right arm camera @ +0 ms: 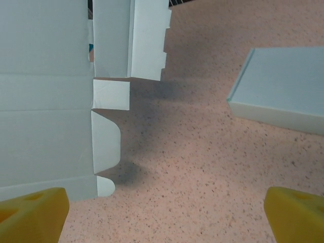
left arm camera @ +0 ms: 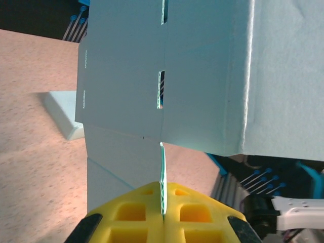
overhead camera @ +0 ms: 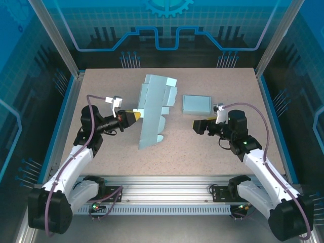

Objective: Fold the paper box

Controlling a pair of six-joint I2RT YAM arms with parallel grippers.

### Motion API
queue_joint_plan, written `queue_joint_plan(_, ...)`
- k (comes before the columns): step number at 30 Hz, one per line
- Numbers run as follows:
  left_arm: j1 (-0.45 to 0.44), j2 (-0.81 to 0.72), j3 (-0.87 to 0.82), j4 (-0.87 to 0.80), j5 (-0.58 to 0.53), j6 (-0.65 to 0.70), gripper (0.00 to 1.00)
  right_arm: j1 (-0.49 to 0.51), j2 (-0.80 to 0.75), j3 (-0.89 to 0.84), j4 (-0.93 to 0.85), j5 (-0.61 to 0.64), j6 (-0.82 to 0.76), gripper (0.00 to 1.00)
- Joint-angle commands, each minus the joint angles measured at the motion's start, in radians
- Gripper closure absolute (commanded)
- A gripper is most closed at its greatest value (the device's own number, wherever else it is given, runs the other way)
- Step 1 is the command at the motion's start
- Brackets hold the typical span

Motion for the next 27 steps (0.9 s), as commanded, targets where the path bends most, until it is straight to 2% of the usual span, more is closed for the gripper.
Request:
queue_joint_plan(1, -0.021, -0.031, 0.001, 0.165, 0.071, -0.122, 1.0, -0.035, 0.015, -0.026, 0.143, -0.125, -0.019, 0.0)
queue_joint_plan(4, -0.039, -0.035, -0.004, 0.263, 0.088, -0.196, 1.0, -0.043, 0.064, -0.029, 0.264, -0.243, 0.001, 0.0)
queue_joint_plan(9, -0.074, -0.033, 0.002, 0.385, 0.112, -0.296, 1.0, -0.043, 0.153, 0.054, 0.339, -0.349, 0.01, 0.0)
queue_joint_plan(17, -0.105, -0.034, 0.013, 0.487, 0.141, -0.381, 1.0, -0.045, 0.27, 0.186, 0.346, -0.386, -0.022, 0.0)
queue_joint_plan(24, -0.109, -0.033, 0.012, 0.499, 0.158, -0.396, 1.0, -0.044, 0.284, 0.226, 0.378, -0.388, -0.03, 0.01)
queue_joint_plan(27, -0.111, -0.025, 0.01, 0.522, 0.169, -0.412, 1.0, -0.045, 0.278, 0.229, 0.37, -0.374, -0.038, 0.06)
